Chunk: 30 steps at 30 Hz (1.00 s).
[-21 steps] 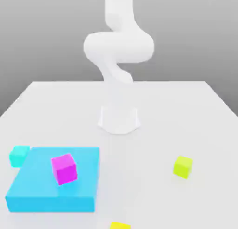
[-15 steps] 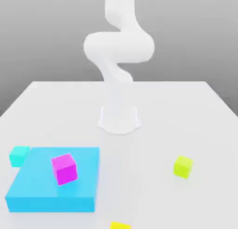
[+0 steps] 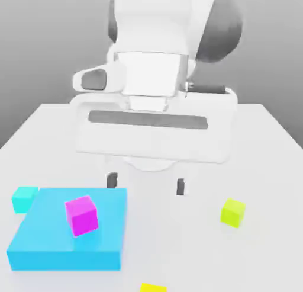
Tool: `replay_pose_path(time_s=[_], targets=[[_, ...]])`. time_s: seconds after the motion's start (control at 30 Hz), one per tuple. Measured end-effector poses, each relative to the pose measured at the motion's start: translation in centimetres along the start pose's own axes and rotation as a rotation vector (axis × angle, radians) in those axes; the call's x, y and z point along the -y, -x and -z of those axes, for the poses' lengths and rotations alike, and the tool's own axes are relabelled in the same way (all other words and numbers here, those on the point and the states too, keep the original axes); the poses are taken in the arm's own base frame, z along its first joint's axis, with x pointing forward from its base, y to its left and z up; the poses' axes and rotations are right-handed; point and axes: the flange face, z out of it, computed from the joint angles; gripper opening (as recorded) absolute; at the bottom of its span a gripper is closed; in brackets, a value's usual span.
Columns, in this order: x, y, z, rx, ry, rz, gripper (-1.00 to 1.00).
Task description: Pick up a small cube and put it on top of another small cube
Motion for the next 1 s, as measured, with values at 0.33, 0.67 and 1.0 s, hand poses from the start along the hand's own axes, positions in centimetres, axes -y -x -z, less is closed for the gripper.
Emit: replay_pose_path(time_s=[0.33,0.67,1.0], targets=[[-3.1,3.2,-17.0,0.141,0.156,-0.059,0.00],[-3.8,3.9,-21.0,0.144,0.159,-0.060,-1.00],[-2.1,14.1,-11.0,0.183,0.126,0.225,-1.00]])
